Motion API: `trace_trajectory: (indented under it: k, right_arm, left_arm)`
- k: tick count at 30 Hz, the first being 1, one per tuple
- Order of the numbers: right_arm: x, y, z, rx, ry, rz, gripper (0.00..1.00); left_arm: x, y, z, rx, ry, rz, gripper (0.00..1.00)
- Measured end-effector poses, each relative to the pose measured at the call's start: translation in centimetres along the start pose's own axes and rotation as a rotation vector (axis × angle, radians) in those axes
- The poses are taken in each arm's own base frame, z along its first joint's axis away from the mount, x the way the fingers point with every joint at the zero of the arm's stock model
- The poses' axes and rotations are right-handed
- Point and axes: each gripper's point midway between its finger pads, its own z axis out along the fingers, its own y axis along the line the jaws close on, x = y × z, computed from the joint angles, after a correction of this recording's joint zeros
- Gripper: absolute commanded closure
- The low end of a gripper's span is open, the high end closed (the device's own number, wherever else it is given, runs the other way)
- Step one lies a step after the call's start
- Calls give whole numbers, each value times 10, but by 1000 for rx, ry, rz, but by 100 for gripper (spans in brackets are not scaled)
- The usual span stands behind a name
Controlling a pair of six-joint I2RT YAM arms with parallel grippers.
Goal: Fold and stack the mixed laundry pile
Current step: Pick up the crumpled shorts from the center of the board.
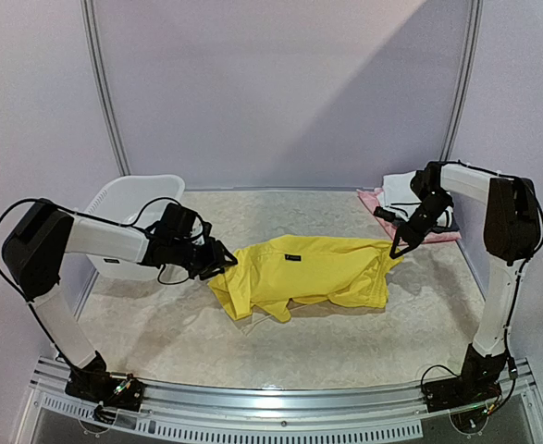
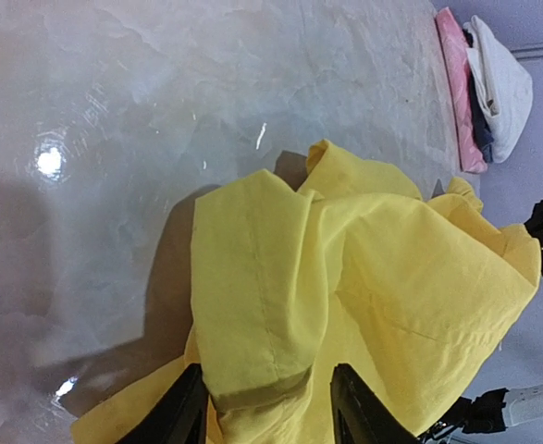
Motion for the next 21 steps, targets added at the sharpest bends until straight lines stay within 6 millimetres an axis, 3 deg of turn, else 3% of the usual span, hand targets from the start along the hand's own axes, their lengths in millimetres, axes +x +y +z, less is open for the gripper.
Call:
trace_trajectory:
  k: [4,13,18,21]
  right_arm:
    - [0,0,0,1,-1,-1,100]
    - [-1,2,-4,8,-8,-6,100]
    - [-2,3,-6,13,-13,-6,100]
    - [-7,4,-17,36,-32,-9,100]
  left_arm:
    - [-2,-3,3,25,-8,-8,65]
    - [-5,-8,4,51,-19,3,98]
    - [-11,-12,-1,21,-28,61,100]
    - [-30,-35,-18,9,-57,152,100]
